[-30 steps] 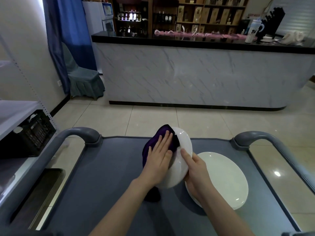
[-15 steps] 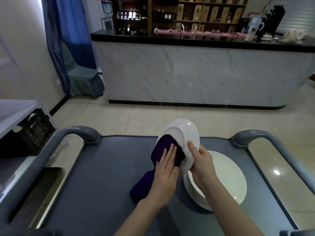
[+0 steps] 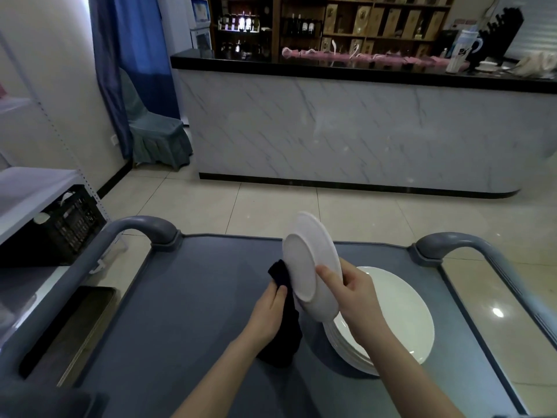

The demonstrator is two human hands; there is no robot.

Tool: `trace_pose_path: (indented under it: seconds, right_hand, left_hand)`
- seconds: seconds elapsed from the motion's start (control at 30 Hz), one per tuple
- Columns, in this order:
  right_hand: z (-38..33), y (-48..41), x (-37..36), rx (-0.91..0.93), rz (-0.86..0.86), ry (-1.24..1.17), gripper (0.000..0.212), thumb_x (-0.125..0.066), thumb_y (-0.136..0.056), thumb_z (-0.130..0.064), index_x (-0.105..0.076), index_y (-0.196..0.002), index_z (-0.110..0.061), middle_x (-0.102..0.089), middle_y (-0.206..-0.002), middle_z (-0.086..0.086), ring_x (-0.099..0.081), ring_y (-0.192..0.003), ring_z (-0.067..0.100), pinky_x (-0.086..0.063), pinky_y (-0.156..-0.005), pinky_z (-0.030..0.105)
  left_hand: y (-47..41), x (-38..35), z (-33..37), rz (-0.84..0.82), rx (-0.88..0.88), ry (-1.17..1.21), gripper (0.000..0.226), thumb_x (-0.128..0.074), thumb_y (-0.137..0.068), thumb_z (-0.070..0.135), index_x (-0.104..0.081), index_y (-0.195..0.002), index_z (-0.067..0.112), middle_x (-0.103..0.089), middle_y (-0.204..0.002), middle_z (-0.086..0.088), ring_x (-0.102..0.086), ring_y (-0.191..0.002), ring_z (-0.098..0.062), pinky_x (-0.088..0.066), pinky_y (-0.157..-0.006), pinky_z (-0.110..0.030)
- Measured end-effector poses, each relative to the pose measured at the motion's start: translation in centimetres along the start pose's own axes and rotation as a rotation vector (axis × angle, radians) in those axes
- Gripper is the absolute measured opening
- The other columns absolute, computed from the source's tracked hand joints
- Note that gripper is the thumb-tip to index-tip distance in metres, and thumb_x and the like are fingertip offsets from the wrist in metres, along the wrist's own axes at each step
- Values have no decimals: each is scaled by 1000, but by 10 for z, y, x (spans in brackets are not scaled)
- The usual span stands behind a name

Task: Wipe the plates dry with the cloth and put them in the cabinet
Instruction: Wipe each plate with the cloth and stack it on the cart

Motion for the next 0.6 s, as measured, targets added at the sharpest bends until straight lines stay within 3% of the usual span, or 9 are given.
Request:
trace_pose_path:
  seconds: [0.1,0.17,0.23,0.3,0.37,0.43,0.47,0.53,0.6]
  right_hand:
    - [-3,-4,-4,41,-64,111,12,-63,-97,-17,-73,-99,-23,-70,-78,-18,-60,-72,-4,-44,-65,12]
    - [-5,-5,-11,97,-141,177,19,-63,-97,-19,-71,-111,-29,-71,-87,-28,-62,-82,-11,-44,-71,7]
    - [-8,-5,-21,165,-238,265,28,-63,-97,-20,-67,-119,-36,-69,-91,-35,-63,-88,-11,-43,-74,5]
    - [-9,-3,-33,248,-333,368,31,-64,-97,-20,-65,-121,-41,-73,-94,-24,-67,-91,2,-47,-78,12]
    - [-10,0,-50,397,-400,535,34,-64,-97,-19,-66,-127,-33,-76,-105,-6,-69,-97,17,-51,-85,24]
    - [-9,7,-69,625,-455,674,37,-70,-91,-11,-69,-126,-25,-74,-117,-3,-69,-107,20,-54,-91,30]
    - [-6,12,-78,756,-496,717,39,-76,-85,-6,-72,-121,-21,-74,-117,-2,-70,-106,21,-58,-86,33]
    - [2,21,-93,953,-547,799,48,-84,-73,2,-75,-116,-17,-74,-117,1,-73,-101,25,-62,-74,37]
    - [14,24,-105,968,-629,824,55,-80,-74,7,-72,-121,-18,-71,-124,2,-70,-107,27,-61,-81,40]
  left_hand:
    - [2,14,-7,10,59,-109,29,-41,-105,33,-52,-132,34,-60,-131,8,-56,-110,-3,-40,-91,-20]
    - [5,31,-3,84,58,-132,20,-44,-105,29,-59,-117,30,-66,-123,4,-60,-109,-8,-44,-90,-23]
    - [13,52,6,221,50,-12,23,-41,-105,26,-63,-112,25,-68,-119,0,-64,-109,-13,-48,-90,-28]
    - [28,76,18,397,74,231,29,-38,-106,29,-65,-112,20,-73,-111,-8,-71,-98,-21,-55,-82,-35]
    - [44,98,26,513,86,455,33,-38,-104,40,-64,-113,21,-75,-102,-8,-74,-89,-26,-60,-69,-37]
    - [60,115,31,578,87,525,37,-43,-101,49,-67,-110,23,-76,-95,-6,-75,-84,-26,-60,-63,-38]
    - [67,122,31,614,104,510,36,-48,-99,49,-70,-107,22,-76,-92,-5,-75,-82,-24,-59,-62,-36]
    - [81,133,25,671,145,466,24,-62,-94,36,-72,-102,17,-76,-94,-7,-74,-83,-25,-58,-60,-32]
    - [92,144,15,701,174,442,19,-67,-89,14,-71,-107,12,-74,-103,-11,-71,-89,-28,-57,-57,-28]
Point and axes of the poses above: each hand's wrist, its own y-axis away from the middle knuckle, its own x-axis out of the back of the hand, z = x × y, the point moved 3 cm from there along -y, towards the middle knuckle
